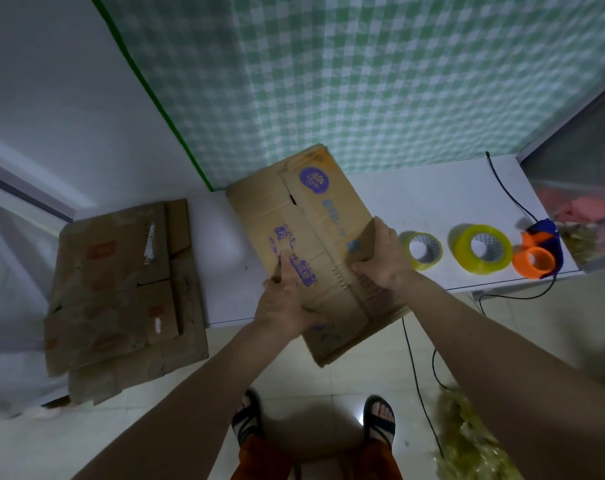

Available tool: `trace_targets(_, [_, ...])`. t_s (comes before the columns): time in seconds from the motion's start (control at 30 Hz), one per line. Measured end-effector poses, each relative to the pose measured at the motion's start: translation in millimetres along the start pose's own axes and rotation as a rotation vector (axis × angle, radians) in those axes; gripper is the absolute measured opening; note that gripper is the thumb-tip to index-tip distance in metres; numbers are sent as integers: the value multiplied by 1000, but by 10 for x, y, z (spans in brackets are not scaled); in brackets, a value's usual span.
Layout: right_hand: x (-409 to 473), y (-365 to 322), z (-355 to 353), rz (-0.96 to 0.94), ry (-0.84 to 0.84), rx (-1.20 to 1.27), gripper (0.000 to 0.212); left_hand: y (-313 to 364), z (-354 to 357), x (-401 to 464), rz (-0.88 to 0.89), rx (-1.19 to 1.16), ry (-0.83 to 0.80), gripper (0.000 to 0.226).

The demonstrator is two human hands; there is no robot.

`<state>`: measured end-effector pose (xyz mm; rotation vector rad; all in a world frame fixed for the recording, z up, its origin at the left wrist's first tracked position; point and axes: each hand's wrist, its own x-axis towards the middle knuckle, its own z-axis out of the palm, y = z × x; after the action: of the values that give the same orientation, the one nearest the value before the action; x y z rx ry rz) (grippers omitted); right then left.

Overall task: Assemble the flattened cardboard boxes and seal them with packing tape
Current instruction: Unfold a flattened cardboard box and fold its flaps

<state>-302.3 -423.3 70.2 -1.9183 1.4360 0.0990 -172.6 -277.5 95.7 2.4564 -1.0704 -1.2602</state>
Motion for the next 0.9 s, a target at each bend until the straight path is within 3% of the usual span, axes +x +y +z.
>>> trace_targets(0.13, [194, -142, -181, -68, -75, -141, 93, -81, 139, -165, 66, 155, -83, 139])
trace_targets(0.27, [296, -330, -192, -178, -128, -88, 83, -160, 13, -63, 283, 653, 198, 103])
trace_targets(0.33, [280, -379, -142, -218, -119, -74, 82, -213, -94, 122, 428, 823, 231, 117])
trace_targets(0.4, [247, -354, -111, -227, -119, -44, 83, -258, -156, 315, 535, 925, 90, 139])
trace_targets(0.5, [119, -165, -110, -155, -21, -81, 79, -282, -161, 510, 492, 914, -39, 146])
trace_targets(0.57, [-20, 23, -79, 38, 251, -89, 74, -300, -176, 570, 390, 835, -30, 144])
trace_targets(0.63, [-186, 164, 11, 299, 402, 116, 75, -311, -190, 591, 328, 768, -1, 144])
trace_targets(0.67, [-236, 213, 71, 379, 393, 277, 73, -316, -186, 593, 318, 753, 11, 144])
trace_targets(0.73, [-256, 227, 174, 361, 326, 548, 65, -314, -157, 575, 322, 739, 42, 143])
trace_targets(0.9, [22, -48, 203, 135, 204, 477, 63, -365, -7, 448, 210, 620, 173, 135])
